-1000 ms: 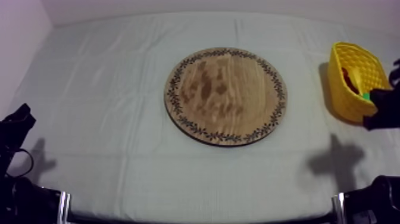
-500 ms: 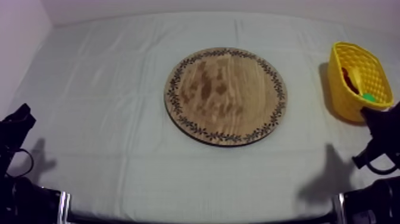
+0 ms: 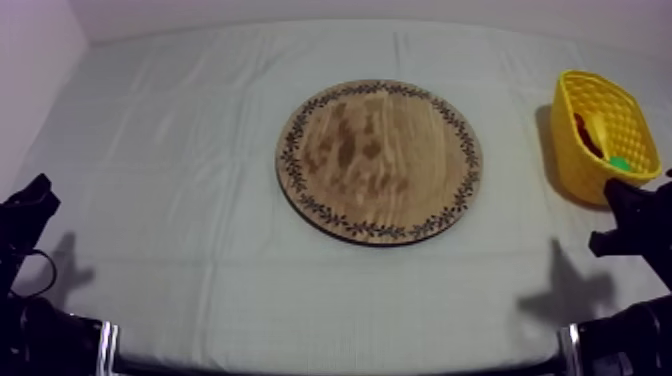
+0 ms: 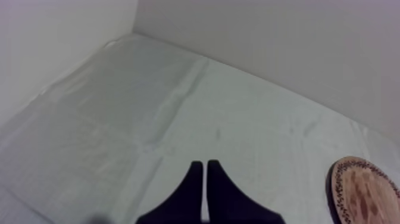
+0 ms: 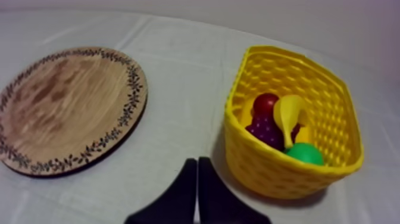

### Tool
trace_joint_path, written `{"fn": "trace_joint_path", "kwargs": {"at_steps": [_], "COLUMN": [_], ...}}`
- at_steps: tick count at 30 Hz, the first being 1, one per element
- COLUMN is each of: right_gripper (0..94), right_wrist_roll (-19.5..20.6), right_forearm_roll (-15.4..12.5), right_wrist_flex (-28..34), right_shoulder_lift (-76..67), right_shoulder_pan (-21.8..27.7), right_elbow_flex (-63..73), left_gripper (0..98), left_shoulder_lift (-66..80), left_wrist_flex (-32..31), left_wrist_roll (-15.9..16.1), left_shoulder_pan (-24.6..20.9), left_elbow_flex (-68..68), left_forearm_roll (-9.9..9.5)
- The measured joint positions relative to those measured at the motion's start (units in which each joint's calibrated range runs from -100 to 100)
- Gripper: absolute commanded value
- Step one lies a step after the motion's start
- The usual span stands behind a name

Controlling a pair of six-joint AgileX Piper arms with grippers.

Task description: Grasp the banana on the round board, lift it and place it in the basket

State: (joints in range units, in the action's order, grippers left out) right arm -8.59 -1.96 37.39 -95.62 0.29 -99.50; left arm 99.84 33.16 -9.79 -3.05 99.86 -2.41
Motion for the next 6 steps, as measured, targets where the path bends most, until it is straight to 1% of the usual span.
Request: {"fn": "trace_joint_path", "kwargs": {"at_steps": [3,6], "right_gripper": [0.5,0.5], "right_wrist_roll": [1.76,1.87], "right_forearm_roll": [0.06,0.06], "right_wrist_flex": [0.0,0.0], "right_shoulder_lift": [0.0,0.0], "right_shoulder_pan": [-0.04,-0.04], "right_elbow_flex": [0.0,0.0], "left_gripper": [0.1,0.1], "left_shoulder_lift": [0.0,0.0], "left_wrist_flex": [0.0,0.0], "left_wrist_roll": [0.0,0.0], "left_shoulder_pan": [0.0,0.0], "left_elbow_flex": [0.0,0.0], "left_forearm_roll": [0.0,0.0]}}
